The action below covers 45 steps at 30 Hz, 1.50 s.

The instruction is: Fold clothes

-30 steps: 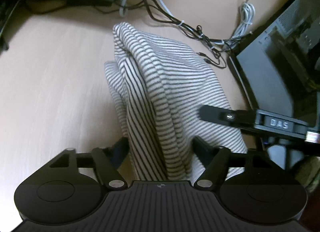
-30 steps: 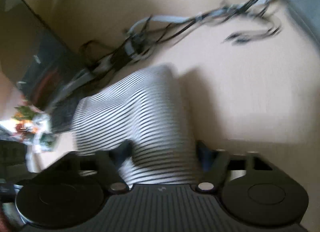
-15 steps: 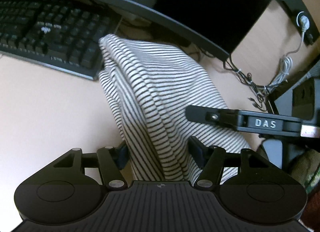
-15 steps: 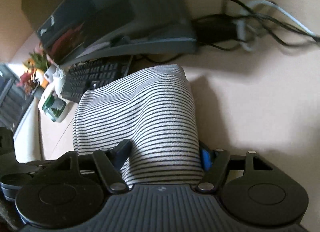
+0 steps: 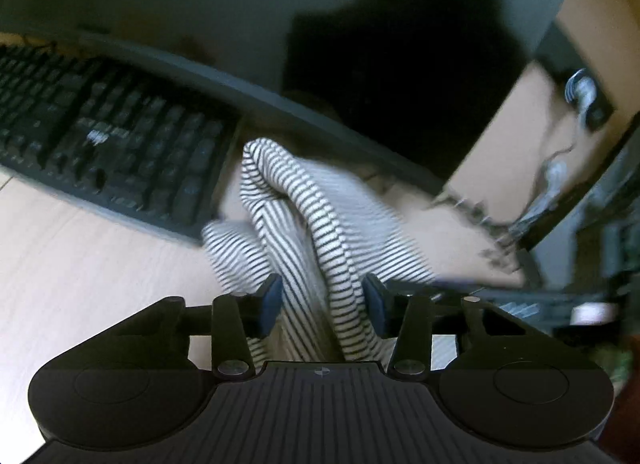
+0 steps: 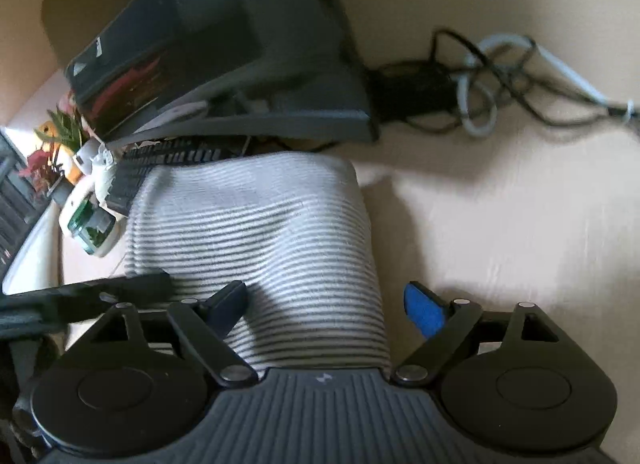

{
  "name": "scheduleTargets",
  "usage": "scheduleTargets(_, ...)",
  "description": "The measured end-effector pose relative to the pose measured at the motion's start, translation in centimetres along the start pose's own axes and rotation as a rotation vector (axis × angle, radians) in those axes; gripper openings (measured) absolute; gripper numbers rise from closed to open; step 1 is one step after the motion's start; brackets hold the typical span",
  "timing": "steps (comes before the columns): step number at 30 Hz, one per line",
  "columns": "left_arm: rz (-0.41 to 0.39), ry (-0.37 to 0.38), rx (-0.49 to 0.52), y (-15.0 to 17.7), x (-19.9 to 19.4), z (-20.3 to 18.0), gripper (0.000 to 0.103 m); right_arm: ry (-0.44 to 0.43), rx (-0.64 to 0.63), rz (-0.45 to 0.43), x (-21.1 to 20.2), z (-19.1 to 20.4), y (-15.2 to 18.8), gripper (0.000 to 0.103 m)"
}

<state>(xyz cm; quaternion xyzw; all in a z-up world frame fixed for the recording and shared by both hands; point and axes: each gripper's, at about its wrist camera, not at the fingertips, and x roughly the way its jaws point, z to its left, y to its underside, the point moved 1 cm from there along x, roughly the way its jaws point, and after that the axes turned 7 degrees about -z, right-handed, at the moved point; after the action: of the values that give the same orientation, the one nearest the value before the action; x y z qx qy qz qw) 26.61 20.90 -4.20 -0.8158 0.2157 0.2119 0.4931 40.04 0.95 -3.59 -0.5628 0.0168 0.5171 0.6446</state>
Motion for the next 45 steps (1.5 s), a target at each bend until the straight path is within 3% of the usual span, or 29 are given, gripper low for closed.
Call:
scheduleTargets(3, 0.010, 0.002, -0.046, 0.4, -0.7, 1.9, 0.057, 0.025, -0.095, 0.008, 0.6, 1.6, 0.5, 0.087)
scheduleTargets(7, -0.077, -0.044, 0.042, -1.0, -4.0, 0.6, 0.058, 0.073, -0.131, 0.000, 0.2, 2.0, 0.9, 0.095)
scheduleTargets(11, -0.171, 0.040, 0.116, -3.7, -4.8, -1.9, 0.064, 0.094, -0.164, -0.010, -0.8, 2.6, 1.6, 0.096)
scheduleTargets(15, -0.088, 0.081, 0.132, -4.3, -0.4, -2.2, 0.063, 0.103, -0.194, -0.012, -1.9, 3.4, 2.5, 0.097)
scheduleTargets(17, -0.027, 0.041, 0.154, -3.4, 2.0, -1.2, 0.062, 0.100, -0.190, -0.008, -2.9, 3.2, 3.0, 0.098)
scheduleTargets(22, -0.021, 0.072, 0.114, -2.6, 2.8, 1.0, 0.065, 0.066, -0.031, 0.035, -3.8, 1.3, 4.6, 0.100)
scheduleTargets(23, -0.018, 0.080, 0.113, -2.6, 2.9, 1.2, 0.064, 0.057, 0.003, 0.041, -3.7, 0.9, 4.8, 0.095)
scheduleTargets(24, -0.016, 0.087, 0.119, -2.6, 3.0, 1.4, 0.065, 0.045, 0.017, 0.034, -3.7, 0.9, 4.7, 0.082)
scheduleTargets(25, -0.015, 0.092, 0.120, -2.6, 3.0, 1.5, 0.065, 0.033, 0.006, 0.017, -3.9, 1.4, 4.4, 0.074)
scheduleTargets(28, -0.022, 0.110, 0.067, -2.5, 3.3, 2.4, 0.066, 0.046, -0.094, -0.014, -4.0, 3.0, 3.2, 0.072)
scheduleTargets(31, -0.037, 0.129, 0.042, -2.5, 3.7, 2.5, 0.066, 0.130, -0.210, 0.045, -2.3, 3.3, 3.7, 0.082)
scheduleTargets(32, -0.044, 0.130, 0.049, -2.4, 3.8, 2.4, 0.067, 0.154, -0.215, 0.049, -1.9, 3.0, 4.1, 0.095)
scheduleTargets(33, -0.055, 0.127, 0.062, -2.1, 3.8, 2.2, 0.067, 0.174, -0.204, 0.045, -1.6, 2.6, 4.5, 0.099)
scheduleTargets(38, -0.097, 0.092, 0.071, -2.0, 2.4, 1.8, 0.067, 0.212, -0.255, 0.042, -1.5, 3.2, 4.6, 0.102)
scheduleTargets(40, -0.109, 0.070, 0.047, -2.1, 0.6, 1.3, 0.076, 0.210, -0.290, 0.031, -2.0, 3.6, 4.5, 0.103)
scheduleTargets(41, -0.109, 0.058, 0.046, -2.0, -0.3, 1.0, 0.091, 0.195, -0.271, 0.024, -2.4, 3.4, 4.3, 0.103)
scheduleTargets(42, -0.108, 0.046, 0.049, -1.7, -1.2, 0.6, 0.097, 0.176, -0.234, 0.020, -2.7, 3.0, 4.3, 0.103)
scheduleTargets(45, -0.037, 0.053, 0.013, 0.1, -2.1, -0.1, 0.098, 0.097, -0.040, 0.019, -3.4, 0.3, 4.6, 0.103)
